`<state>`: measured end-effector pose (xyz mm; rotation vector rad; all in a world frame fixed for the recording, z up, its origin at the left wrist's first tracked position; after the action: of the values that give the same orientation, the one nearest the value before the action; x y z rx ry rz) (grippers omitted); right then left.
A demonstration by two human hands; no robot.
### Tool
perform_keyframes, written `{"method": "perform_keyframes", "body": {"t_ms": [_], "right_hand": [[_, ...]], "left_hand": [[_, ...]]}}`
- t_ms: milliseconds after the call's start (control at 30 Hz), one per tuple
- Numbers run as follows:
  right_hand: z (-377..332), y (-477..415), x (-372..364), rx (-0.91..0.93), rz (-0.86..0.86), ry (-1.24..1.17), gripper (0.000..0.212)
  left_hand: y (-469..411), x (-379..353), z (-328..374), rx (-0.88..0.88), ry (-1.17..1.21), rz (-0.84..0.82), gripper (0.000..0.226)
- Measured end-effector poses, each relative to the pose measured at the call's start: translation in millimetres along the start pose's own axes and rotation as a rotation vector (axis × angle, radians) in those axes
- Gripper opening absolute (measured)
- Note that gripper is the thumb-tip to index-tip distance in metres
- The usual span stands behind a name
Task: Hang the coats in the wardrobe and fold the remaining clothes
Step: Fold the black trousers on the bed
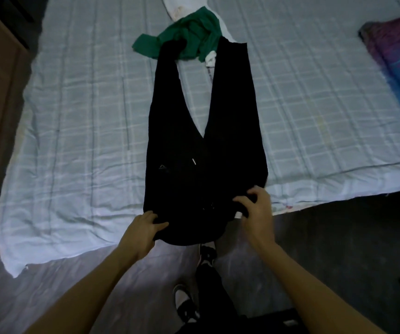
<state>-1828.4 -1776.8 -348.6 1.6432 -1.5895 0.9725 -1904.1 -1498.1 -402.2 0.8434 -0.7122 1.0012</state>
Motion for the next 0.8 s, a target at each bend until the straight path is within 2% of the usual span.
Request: {"method": "perform_keyframes", "body": {"t_ms": [67, 133, 200, 300, 367, 400, 467, 533, 633, 700, 733, 800], "right_hand": [[-56.0, -5.7, -22.2, -0.062, -0.192, -0.264, 0.036], [-113.6, 1.2, -56.5, 0.101, -0.429, -0.337, 0.045], [-144.6, 21.6, -94.8, 0.272, -0.641, -0.267, 0.048], [-145.6, 54.5, -138.0, 0.556, -0.844, 0.085, 0.046], [-127.9, 69.0, -154.4, 0.679, -0.82, 0.224, 0.061], [-117.5, 70.0, -155.1, 0.638, -0.796, 0.218, 0.066], [-94.4, 63.6, -150.5, 0.47, -0.727, 0.151, 0.063], [-74.3, 52.9, -143.5, 0.361, -0.652, 0.165, 0.052], [-60.5, 40.4, -144.2, 0.323, -0.617, 0.23, 0.047], [-61.8, 37.0, -152.7, 0.328, -0.639, 0.24, 0.048], [-64.0, 35.5, -157.5, 0.332, -0.647, 0.238, 0.049], [-68.6, 32.9, -163.9, 0.326, -0.653, 0.239, 0.049]], "left_hand": [[5.2, -1.6, -0.8, -0.018, 0.017, 0.025, 0.059], [11.5, -8.9, -14.0, 0.004, 0.05, 0.049, 0.052], [17.6, -17.3, -28.6, 0.029, 0.077, 0.068, 0.04], [24.9, -30.1, -37.6, 0.039, 0.107, 0.036, 0.022], [27.4, -41.2, -44.8, 0.104, 0.064, -0.003, 0.029], [29.1, -45.6, -47.6, 0.148, 0.041, -0.03, 0.034], [33.9, -53.7, -51.4, 0.227, 0.057, -0.081, 0.043], [35.5, -50.2, -47.1, 0.311, 0.287, 0.013, 0.041], [31.6, -49.7, -53.9, 0.655, 0.829, 0.178, 0.031], [20.6, -54.3, -59.7, 0.786, 1.063, 0.234, 0.029], [13.6, -53.6, -61.2, 0.823, 1.123, 0.268, 0.03], [-0.3, -47.9, -63.0, 0.86, 1.034, 0.297, 0.045]]}}
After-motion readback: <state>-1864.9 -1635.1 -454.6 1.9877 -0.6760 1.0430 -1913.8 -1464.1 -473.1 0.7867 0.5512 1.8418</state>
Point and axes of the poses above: each hand's wrist, its own y-axis away from the middle knuckle, its own x-axis out of the back of the hand, z = x × y, the point moved 6 cm from there along -y, towards the middle knuckle, and after that the axes turned 13 degrees about y, right-handed, at the moved point
